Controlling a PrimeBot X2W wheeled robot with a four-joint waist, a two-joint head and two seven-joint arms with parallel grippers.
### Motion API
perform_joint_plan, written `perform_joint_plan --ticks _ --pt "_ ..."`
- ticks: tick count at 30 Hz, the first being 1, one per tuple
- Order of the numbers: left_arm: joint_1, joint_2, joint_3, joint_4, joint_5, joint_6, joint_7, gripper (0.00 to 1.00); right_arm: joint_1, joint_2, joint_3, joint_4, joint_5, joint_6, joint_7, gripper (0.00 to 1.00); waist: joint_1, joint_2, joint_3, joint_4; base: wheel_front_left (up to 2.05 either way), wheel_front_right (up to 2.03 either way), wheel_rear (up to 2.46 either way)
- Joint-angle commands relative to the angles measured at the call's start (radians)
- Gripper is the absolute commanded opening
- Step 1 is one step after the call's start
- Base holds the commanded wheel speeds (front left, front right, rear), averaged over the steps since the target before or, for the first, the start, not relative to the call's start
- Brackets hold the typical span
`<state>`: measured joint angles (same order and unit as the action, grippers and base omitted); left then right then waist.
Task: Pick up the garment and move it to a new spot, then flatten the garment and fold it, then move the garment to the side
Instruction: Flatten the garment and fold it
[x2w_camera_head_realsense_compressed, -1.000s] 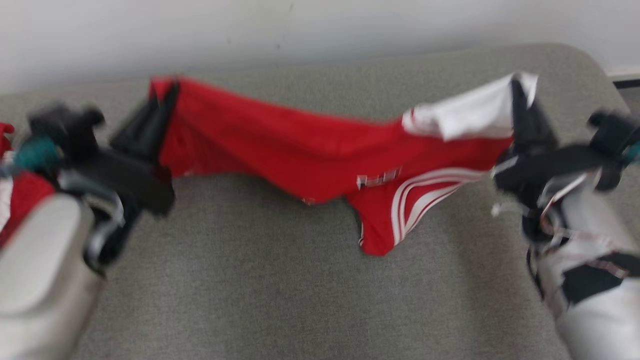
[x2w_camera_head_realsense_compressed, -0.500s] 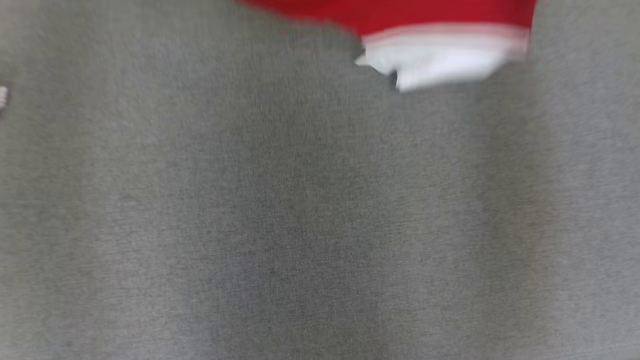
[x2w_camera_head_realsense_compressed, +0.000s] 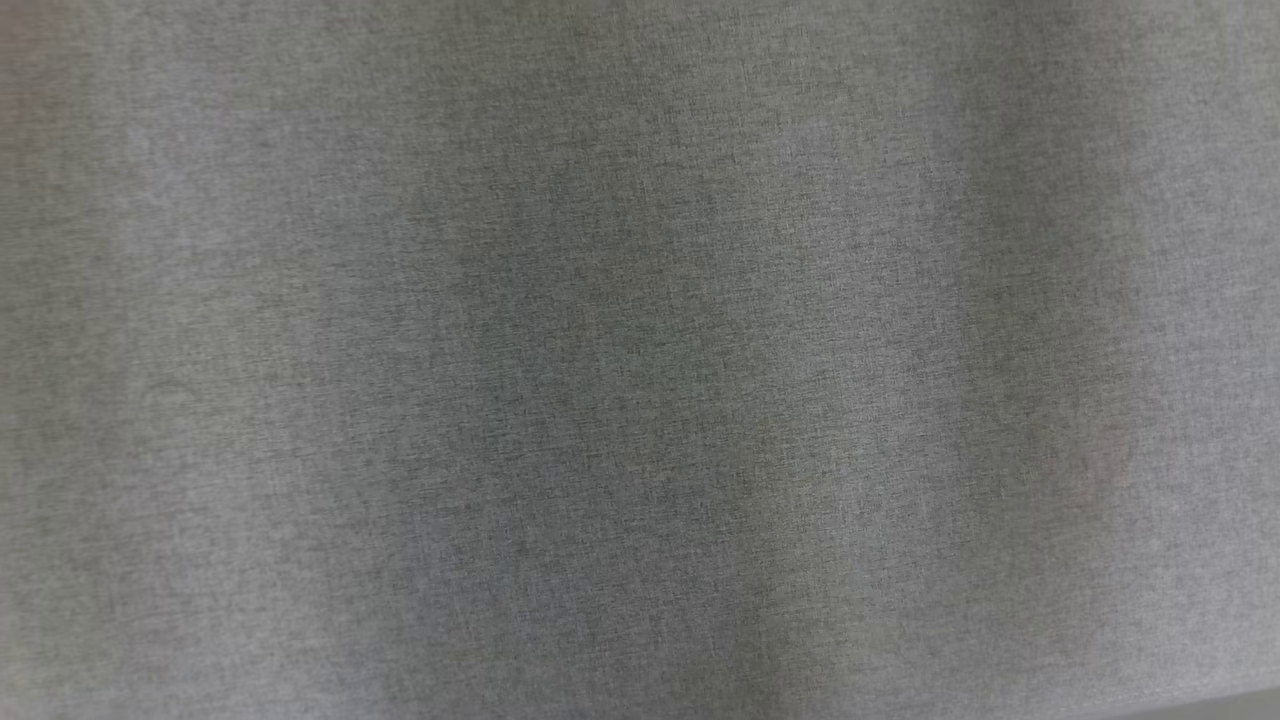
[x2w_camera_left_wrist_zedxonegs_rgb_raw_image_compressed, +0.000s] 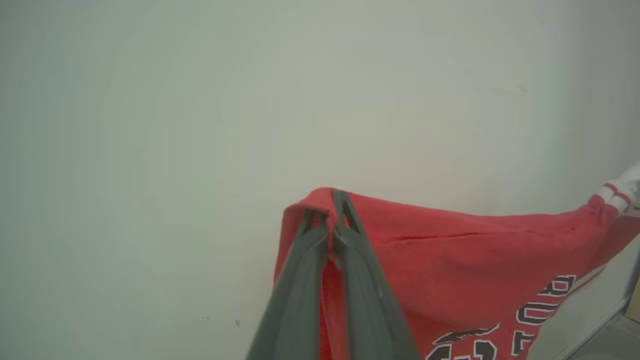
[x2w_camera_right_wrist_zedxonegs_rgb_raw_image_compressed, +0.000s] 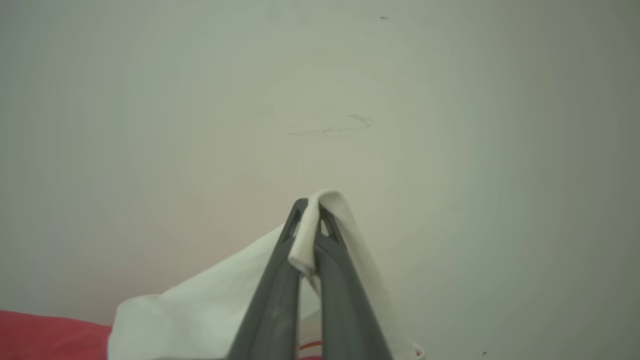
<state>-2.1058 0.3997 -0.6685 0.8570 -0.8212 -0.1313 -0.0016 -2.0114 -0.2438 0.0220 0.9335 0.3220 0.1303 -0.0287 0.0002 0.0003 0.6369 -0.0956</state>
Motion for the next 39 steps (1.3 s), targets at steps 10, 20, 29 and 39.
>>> perform_joint_plan --ticks 10,20,29,39 --pt "-0.028 0.023 -0.093 0.057 -0.081 0.002 -0.018 0.0 -0.061 -0.014 0.033 0.123 0.004 0.0 -0.047 0.0 -0.0002 -0.0003 0.022 -0.021 0.0 0.0 0.0" --pt "-0.041 0.034 -0.166 0.08 -0.143 0.002 -0.046 0.0 -0.095 -0.011 0.087 0.185 0.031 0.0 -0.068 0.0 -0.0002 -0.0003 0.034 -0.033 0.0 0.0 0.0" --pt "-0.032 0.023 -0.216 0.103 -0.18 0.002 -0.123 0.0 -0.113 -0.006 0.141 0.219 0.05 0.0 -0.102 0.0 -0.0002 -0.0003 0.034 -0.031 0.0 0.0 0.0" --pt "0.204 0.07 -0.262 0.017 -0.274 0.002 -0.221 0.0 0.134 0.029 0.257 0.118 0.183 0.0 -0.152 0.0 -0.0002 -0.0003 -0.064 -0.028 0.0 0.0 0.0"
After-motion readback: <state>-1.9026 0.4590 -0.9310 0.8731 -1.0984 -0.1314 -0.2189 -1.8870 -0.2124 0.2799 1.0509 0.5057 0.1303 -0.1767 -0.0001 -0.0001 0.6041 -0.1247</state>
